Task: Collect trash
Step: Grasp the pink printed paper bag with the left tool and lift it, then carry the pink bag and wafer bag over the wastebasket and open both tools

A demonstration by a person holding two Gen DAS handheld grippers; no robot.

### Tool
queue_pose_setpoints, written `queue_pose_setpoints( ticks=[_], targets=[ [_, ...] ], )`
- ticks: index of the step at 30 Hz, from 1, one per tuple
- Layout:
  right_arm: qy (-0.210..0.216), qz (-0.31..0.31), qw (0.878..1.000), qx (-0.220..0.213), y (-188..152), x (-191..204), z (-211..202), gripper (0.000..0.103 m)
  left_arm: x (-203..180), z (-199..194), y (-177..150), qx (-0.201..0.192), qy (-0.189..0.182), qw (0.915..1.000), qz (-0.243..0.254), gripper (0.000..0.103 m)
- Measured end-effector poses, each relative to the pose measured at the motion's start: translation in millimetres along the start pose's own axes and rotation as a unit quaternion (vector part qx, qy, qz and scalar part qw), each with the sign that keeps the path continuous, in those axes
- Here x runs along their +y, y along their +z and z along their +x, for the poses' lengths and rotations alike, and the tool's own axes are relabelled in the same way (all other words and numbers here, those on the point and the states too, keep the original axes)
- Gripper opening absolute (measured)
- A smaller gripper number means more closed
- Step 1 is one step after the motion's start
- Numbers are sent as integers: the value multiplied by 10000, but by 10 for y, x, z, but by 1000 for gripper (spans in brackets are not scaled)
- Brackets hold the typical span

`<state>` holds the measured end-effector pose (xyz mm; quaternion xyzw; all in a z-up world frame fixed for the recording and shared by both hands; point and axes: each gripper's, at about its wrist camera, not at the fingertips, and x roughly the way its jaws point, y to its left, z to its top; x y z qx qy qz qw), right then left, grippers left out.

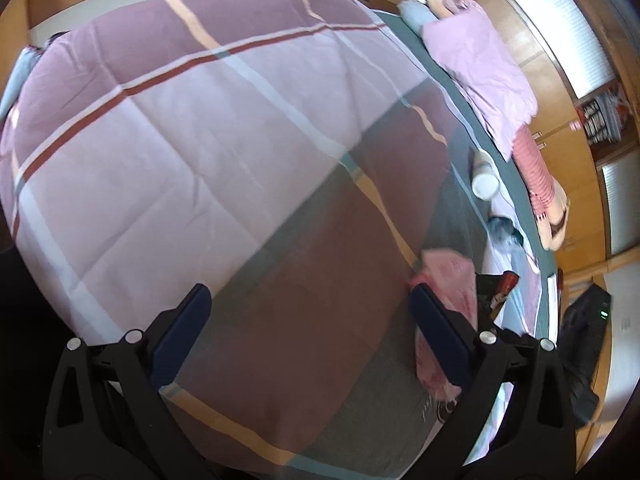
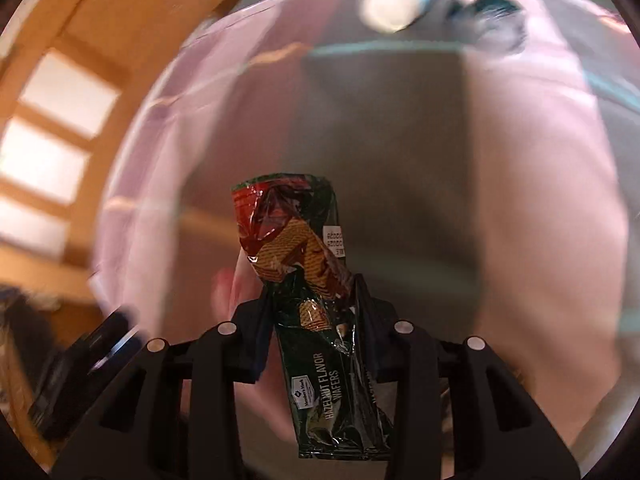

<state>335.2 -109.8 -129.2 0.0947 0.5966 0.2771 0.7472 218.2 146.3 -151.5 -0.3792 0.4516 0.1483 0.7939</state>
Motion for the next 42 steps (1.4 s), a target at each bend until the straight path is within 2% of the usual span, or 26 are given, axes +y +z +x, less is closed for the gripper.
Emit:
queue_pose_setpoints(
  ticks=[3,6,11,14,15,16,17,18,19,20,21,22,24,26,29,33,40,42],
  targets=[
    [-342,24,9985,-438,-133,-7,-335,38,-65,73,-40,261,-184,9994,137,99],
    [-461,286,9956,-764,-310,-166,-699,38,-261,136,-61,450,-359,9976,394,99],
    [-647,846,9849,-1362,-698,-494,-1255,38,-921,223,-71,427,-526,9922,1044,99],
    [-1288,878,9711,-1807,-1153,-473,-1614,38,-1371,594,-283,985,-636,9755,1863,99],
    [-1506,855,9632,-2058,-1334,-416,-1723,38,-1416,675,-350,993,-596,9719,2050,99],
    [-1601,833,9587,-2200,-1461,-382,-1793,38,-1448,772,-456,903,-378,9674,2336,96],
    [-1664,803,9549,-2326,-1613,-340,-1848,38,-1443,833,-517,875,-128,9644,2492,77],
    [-1694,800,9530,-2379,-1703,-321,-1863,38,-1438,897,-575,886,117,9590,2690,67],
    [-1722,821,9517,-2405,-1789,-321,-1876,38,-1441,882,-590,758,150,9564,2817,64],
    [-1713,837,9519,-2397,-1833,-328,-1868,38,-1447,822,-594,539,205,9525,2990,51],
    [-1677,845,9526,-2395,-1854,-337,-1849,38,-1440,785,-593,436,231,9501,3080,48],
    [-1640,888,9526,-2405,-1872,-349,-1848,38,-1405,741,-585,347,241,9490,3123,44],
    [-1469,956,9526,-2487,-1888,-336,-1876,38,-1299,600,-586,231,235,9515,3058,27],
    [-1394,893,9513,-2600,-1934,-279,-1928,38,-1171,450,-602,202,94,9542,2982,23],
    [-1420,786,9484,-2725,-2044,-198,-2005,38,-1010,228,-716,71,-50,9550,2966,23],
    [-1253,892,9464,-2841,-2207,-194,-2078,38,-830,21,-858,42,-339,9553,2935,20],
    [-1365,798,9420,-2959,-2474,-120,-2192,38,-754,-347,-1085,-378,-858,9430,3192,20],
    [-1385,788,9409,-2990,-2542,-117,-2226,38,-730,-442,-1108,-457,-1117,9400,3191,19]
  ],
)
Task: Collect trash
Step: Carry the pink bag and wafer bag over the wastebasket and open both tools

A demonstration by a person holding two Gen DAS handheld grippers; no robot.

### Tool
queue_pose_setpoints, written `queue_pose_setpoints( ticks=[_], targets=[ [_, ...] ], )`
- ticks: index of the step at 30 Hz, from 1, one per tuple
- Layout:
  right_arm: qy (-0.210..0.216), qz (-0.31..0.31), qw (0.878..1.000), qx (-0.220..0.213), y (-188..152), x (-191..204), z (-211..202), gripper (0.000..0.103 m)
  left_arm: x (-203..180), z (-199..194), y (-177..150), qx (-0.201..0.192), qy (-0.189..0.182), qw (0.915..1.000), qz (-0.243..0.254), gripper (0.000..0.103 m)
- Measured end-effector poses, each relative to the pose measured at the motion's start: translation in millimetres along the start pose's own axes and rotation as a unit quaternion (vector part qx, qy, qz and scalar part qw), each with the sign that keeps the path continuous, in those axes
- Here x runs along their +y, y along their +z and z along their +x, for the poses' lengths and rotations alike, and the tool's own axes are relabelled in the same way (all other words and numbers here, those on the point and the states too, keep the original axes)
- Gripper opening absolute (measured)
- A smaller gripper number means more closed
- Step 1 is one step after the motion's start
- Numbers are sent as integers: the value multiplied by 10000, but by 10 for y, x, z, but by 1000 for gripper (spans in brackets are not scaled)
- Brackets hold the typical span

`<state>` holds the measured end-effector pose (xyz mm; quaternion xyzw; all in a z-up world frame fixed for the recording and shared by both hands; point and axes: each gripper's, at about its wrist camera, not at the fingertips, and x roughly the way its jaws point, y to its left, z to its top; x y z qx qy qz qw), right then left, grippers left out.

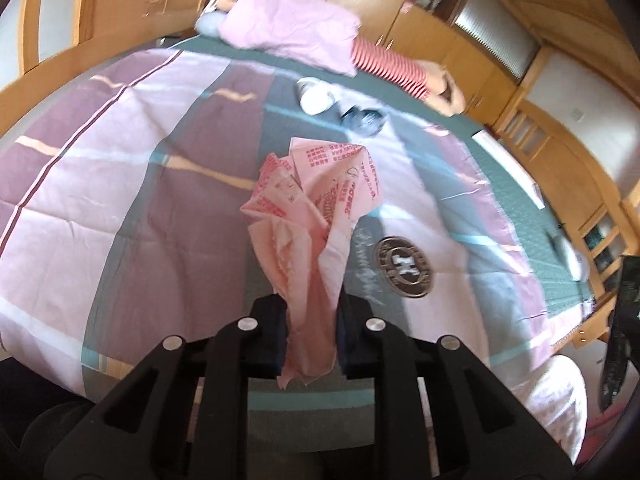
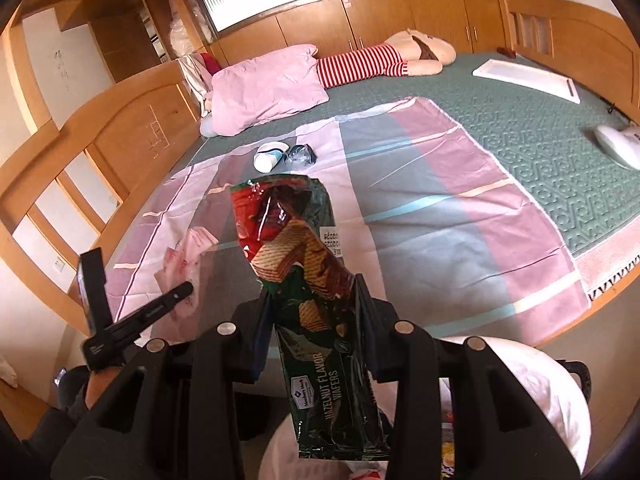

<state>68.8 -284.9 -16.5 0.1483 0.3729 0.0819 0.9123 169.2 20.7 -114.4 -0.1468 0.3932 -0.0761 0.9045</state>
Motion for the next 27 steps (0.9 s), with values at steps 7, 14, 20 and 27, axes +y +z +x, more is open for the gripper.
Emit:
queue_pose_setpoints(
  ticks=[7,14,20,27],
  targets=[
    [-422,-300,9986,143,-384,-196,-281,38,88,-573,-91,-553,-1286,9894,-386,19],
    [-743,-16,9922,1004,-802,-481,-246,62,-184,-870,-195,-501,-1812,9820,-162,19],
    [-656,1115,9916,16,-639,-789,-716,73,-851,-1042,-479,-134,-2367,9676,869,19],
    [-948,1294,9733,-1641,-372,-871,-1458,83,-1788,-904,-1176,1012,-3176,9122,2384,20]
  ],
)
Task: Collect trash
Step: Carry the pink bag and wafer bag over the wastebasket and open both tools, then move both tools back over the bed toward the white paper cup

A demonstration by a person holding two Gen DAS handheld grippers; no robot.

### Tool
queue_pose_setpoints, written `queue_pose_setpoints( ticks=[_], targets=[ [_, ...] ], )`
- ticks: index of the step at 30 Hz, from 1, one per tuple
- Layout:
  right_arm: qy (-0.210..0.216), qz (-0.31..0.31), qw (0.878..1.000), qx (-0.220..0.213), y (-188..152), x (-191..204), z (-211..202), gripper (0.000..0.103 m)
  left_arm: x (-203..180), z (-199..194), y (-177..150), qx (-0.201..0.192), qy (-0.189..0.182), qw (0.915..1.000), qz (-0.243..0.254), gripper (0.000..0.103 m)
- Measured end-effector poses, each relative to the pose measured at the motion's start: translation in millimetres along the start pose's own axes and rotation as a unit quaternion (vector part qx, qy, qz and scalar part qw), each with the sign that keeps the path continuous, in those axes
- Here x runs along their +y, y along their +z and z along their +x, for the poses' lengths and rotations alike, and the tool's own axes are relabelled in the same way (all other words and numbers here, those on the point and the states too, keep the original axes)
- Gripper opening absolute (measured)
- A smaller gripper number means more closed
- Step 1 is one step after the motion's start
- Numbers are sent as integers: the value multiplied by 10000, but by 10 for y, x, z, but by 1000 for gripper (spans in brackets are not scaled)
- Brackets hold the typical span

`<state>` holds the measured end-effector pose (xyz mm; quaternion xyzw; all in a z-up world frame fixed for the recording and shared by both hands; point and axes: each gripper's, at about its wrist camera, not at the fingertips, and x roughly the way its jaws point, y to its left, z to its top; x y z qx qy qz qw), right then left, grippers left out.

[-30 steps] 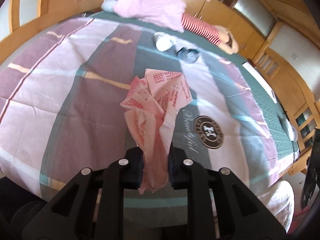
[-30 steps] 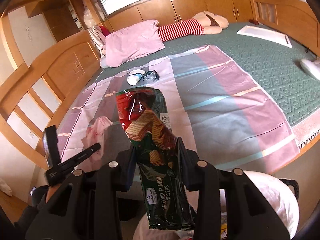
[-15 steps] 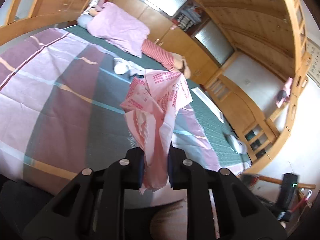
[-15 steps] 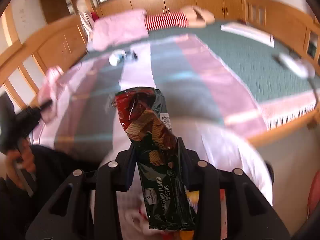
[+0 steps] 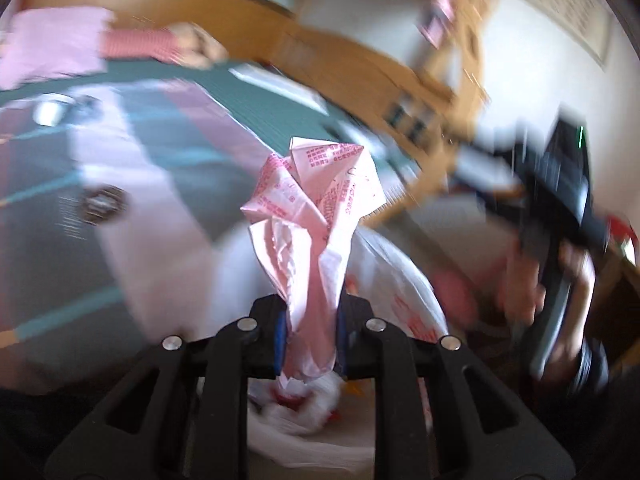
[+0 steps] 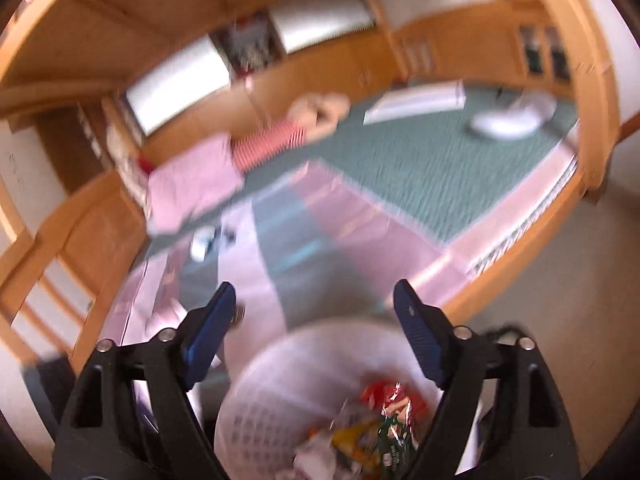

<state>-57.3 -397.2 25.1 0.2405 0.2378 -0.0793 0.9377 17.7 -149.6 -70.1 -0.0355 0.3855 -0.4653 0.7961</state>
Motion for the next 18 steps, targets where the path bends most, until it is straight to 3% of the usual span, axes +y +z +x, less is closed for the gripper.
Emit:
queue_pose_setpoints(
  ticks=[2,4,6,8,14,16,18],
  targets=[
    [16,38,10000,-33,54,-14,-9,83,-183,249,-56,315,-73,9989,340,22],
    [36,119,9999,56,45,-50,40,83,-295,442,-113,577,23,9963,636,40],
    [69,204,9996,198,8,-94,124,83,-351,475,-149,571,208,9949,810,78],
    [57,293,9989,362,-33,-124,249,83,-315,371,-145,310,313,9959,788,91],
    [161,370,9972,636,-69,-26,485,83,116,107,3,-292,917,9954,-2,98],
    [124,264,9971,709,-66,52,558,85,395,-11,33,-517,1381,9881,-443,98],
    [130,169,9965,806,-75,123,652,85,685,-137,48,-715,1965,9734,-941,98]
  ],
)
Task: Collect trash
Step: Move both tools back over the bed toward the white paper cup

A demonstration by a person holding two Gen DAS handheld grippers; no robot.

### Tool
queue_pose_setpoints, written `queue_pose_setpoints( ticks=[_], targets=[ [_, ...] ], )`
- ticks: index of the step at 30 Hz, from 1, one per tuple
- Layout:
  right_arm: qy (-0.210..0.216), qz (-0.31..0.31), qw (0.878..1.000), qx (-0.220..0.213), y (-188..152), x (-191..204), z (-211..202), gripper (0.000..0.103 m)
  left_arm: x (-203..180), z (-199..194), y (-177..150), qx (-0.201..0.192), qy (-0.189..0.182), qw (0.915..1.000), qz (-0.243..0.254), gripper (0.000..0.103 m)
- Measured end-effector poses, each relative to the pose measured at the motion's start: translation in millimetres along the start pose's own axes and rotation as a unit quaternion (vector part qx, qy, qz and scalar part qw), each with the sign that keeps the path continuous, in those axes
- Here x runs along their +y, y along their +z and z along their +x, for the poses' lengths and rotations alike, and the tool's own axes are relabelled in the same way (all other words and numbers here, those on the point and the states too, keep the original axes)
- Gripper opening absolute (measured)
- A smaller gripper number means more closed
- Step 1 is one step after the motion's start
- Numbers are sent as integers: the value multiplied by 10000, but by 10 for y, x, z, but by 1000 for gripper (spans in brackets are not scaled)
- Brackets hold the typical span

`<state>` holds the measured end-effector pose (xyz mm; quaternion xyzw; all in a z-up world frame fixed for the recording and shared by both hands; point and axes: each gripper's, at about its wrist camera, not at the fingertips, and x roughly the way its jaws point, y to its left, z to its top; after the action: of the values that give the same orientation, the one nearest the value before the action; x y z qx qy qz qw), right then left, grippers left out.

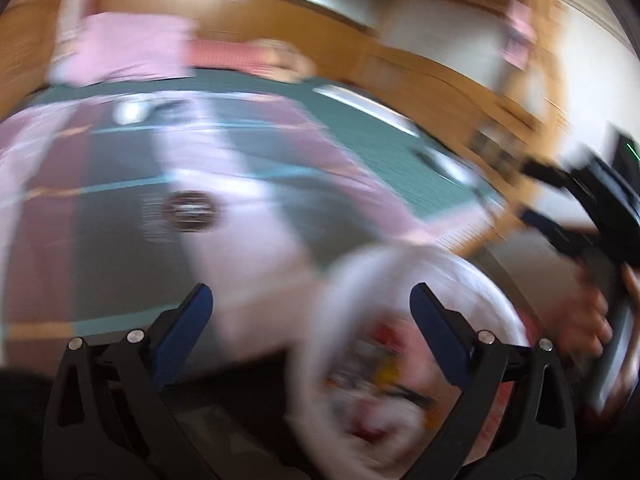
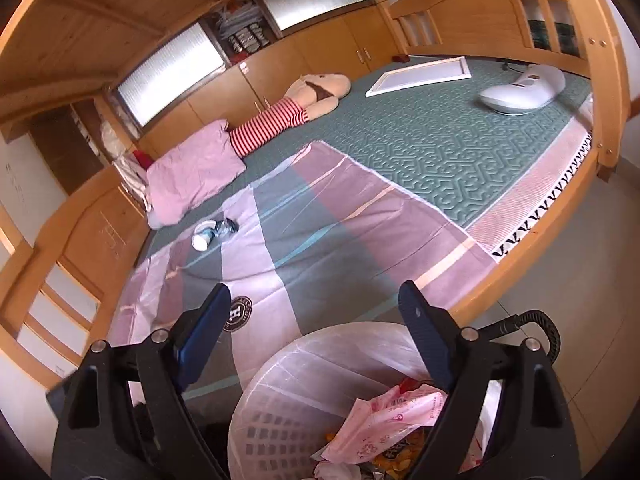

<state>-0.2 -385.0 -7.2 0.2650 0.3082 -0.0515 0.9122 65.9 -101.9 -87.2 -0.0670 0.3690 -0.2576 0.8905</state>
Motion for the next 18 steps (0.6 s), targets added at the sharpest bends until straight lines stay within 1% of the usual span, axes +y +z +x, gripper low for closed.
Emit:
queue_pose_setpoints(
  ticks=[2,4,6,8,10,11,13,15,16,17,18],
  targets=[
    [37,-89,9999,107,16,69,93,85,288,-6,100,-51,452,9982,-399,98],
    [74,-223,9995,209,57,172,194,86,543,-51,218,-154,745,9947,-688,99],
    [136,-495,9982,309,116,361,325,89,765,-97,346,-228,1020,9906,-887,99],
    [218,-763,9961,390,182,550,435,90,1013,-104,512,-208,1346,9853,-1032,99],
    [372,-1060,9925,480,231,796,561,90,1245,-80,685,-235,1745,9767,-1224,99],
    [471,-1208,9902,520,248,927,626,90,1395,-70,792,-260,1996,9697,-1387,99],
    [668,-1492,9847,597,284,1206,780,90,1611,-38,952,-176,2317,9589,-1629,99],
    [895,-1583,9805,750,330,1440,954,91,1816,-24,1084,-19,2521,9514,-1769,99],
    [1003,-1573,9789,835,353,1526,1036,91,1910,-40,1125,-19,2624,9474,-1835,99],
    [1147,-1556,9765,956,383,1642,1161,91,2047,-77,1169,-90,2832,9376,-2014,99],
    [1269,-1568,9739,1037,412,1762,1292,91,2137,-101,1170,-129,2946,9304,-2177,99]
  ],
)
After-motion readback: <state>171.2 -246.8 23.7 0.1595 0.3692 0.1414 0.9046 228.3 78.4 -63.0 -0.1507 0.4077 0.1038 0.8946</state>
